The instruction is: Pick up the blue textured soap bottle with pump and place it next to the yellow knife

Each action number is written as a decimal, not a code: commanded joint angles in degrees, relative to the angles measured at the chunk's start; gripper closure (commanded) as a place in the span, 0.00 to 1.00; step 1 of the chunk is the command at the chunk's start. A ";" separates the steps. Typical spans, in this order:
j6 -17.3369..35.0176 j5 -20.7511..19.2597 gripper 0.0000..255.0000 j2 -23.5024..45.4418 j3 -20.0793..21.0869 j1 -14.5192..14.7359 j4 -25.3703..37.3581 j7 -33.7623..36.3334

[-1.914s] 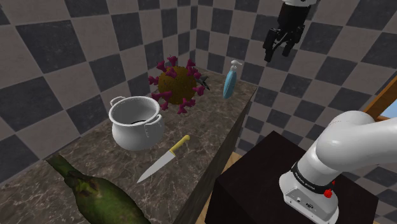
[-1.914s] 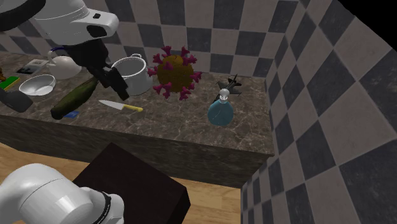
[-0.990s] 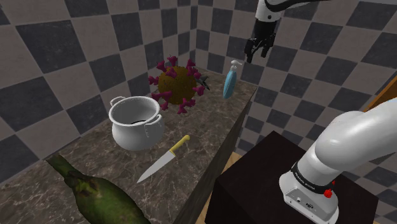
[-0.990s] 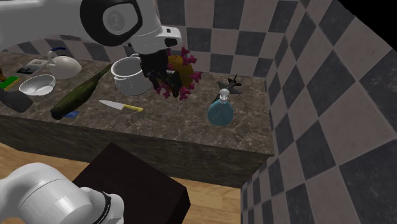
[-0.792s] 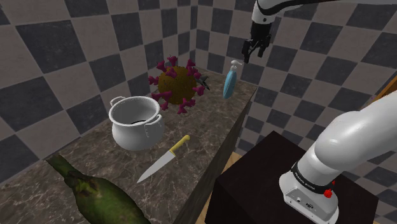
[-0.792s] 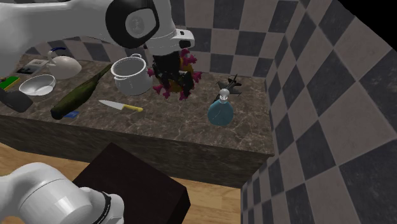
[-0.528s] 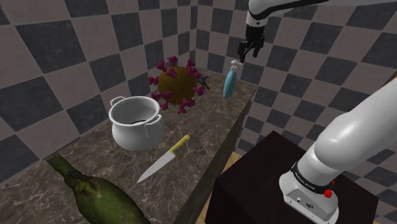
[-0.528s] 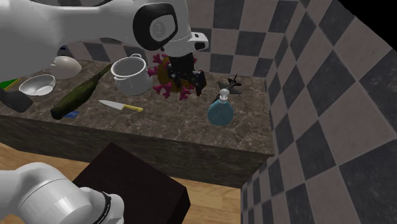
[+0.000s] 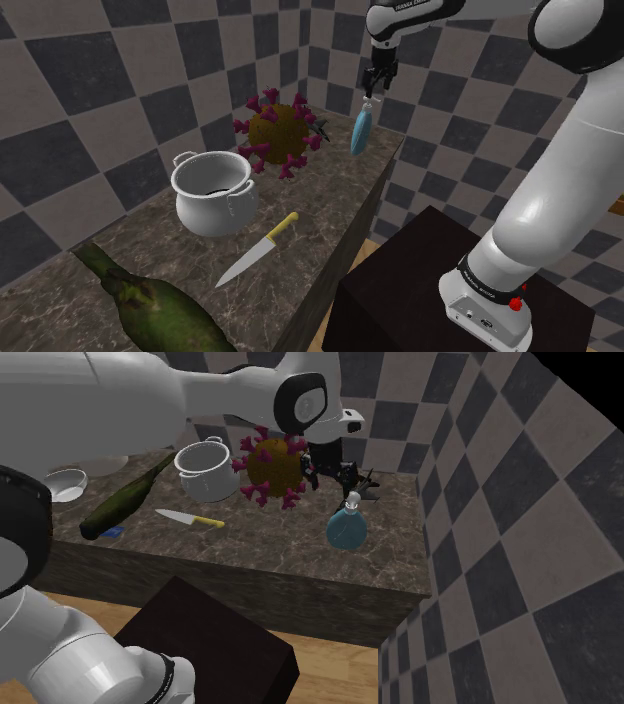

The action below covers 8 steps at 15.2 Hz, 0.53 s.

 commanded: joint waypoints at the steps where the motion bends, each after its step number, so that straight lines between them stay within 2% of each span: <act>1: 0.63 0.80 0.00 4.76 -0.37 -0.67 4.29 -1.67; 5: 0.24 2.49 0.00 14.26 -0.59 -2.36 14.40 -4.66; 8: 1.51 2.66 0.00 15.42 -0.56 -2.68 14.31 -4.89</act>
